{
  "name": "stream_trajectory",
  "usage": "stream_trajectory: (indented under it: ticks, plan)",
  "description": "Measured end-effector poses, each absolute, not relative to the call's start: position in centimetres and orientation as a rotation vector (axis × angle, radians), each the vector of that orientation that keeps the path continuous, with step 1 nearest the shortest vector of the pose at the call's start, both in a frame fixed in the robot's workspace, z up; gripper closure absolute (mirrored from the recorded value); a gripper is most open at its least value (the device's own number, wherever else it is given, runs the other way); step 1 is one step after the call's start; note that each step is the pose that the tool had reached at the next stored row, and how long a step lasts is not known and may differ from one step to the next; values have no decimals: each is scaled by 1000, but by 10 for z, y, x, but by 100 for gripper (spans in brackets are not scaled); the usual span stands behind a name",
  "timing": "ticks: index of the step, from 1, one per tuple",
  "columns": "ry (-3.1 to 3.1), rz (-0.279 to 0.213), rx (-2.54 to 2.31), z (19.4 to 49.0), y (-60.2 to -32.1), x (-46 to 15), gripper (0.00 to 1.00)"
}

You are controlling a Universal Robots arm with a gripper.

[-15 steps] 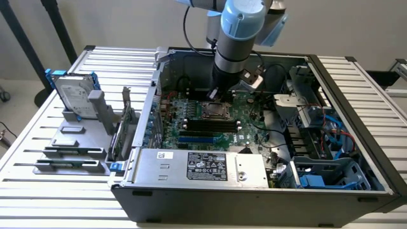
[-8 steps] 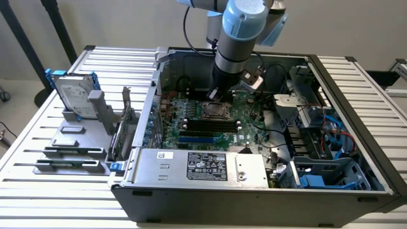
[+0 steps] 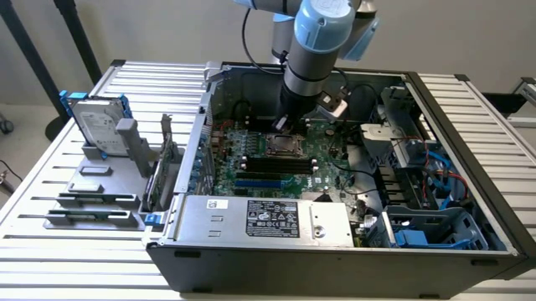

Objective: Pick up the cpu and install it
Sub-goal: 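Install the first cpu locking lever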

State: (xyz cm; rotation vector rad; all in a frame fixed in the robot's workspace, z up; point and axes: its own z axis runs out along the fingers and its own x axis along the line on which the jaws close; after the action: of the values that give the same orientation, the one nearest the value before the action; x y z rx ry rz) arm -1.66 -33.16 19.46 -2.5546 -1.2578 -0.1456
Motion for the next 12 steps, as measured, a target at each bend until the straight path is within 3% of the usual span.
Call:
stream_trajectory:
  ticks: [12]
  plan:
    - [-1252,-154,-2542,195,-336,-14,89]
